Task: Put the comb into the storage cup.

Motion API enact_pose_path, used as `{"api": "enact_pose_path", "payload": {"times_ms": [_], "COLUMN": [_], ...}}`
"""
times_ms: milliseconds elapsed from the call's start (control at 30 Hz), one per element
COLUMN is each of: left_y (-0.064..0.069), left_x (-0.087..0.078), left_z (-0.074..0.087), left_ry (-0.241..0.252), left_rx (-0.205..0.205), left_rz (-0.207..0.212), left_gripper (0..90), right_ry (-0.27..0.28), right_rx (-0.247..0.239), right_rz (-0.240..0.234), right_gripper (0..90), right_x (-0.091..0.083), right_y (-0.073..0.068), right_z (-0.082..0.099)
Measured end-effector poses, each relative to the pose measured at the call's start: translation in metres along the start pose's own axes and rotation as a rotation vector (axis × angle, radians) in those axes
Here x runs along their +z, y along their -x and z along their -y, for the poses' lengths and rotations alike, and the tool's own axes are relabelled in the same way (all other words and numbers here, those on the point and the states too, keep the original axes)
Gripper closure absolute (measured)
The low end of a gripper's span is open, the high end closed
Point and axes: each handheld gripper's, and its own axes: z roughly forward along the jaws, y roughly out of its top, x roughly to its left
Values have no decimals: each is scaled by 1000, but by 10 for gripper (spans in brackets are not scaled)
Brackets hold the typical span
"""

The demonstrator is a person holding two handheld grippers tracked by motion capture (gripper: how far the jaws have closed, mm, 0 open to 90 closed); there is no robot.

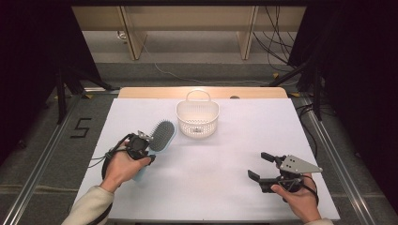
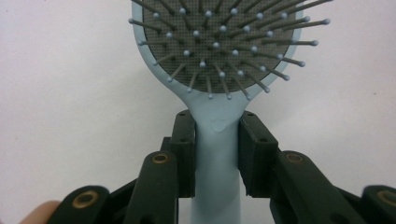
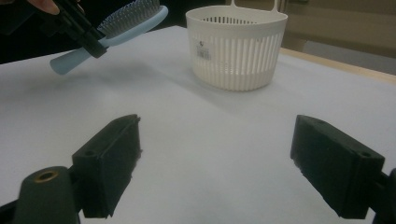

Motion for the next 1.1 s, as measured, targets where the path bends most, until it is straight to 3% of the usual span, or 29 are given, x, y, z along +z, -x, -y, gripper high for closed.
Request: {"api": "enact_pose_path", "payload": {"times_ms": [600,1100], "left_y": [1,0], "left_x": [-3,-4], "left_z": [0,0], "left_ry": [97,145], "left_rx": [-22,-32], "left_rz": [-15,-20], "left_gripper": [699,699], "right_ry": [-1,0], "right_rx": [0,-1], "right_rz": [0,-1], "right_gripper": [166,166], "right_x": [0,0], "right_y": [0,0], "right_z": [0,0]}}
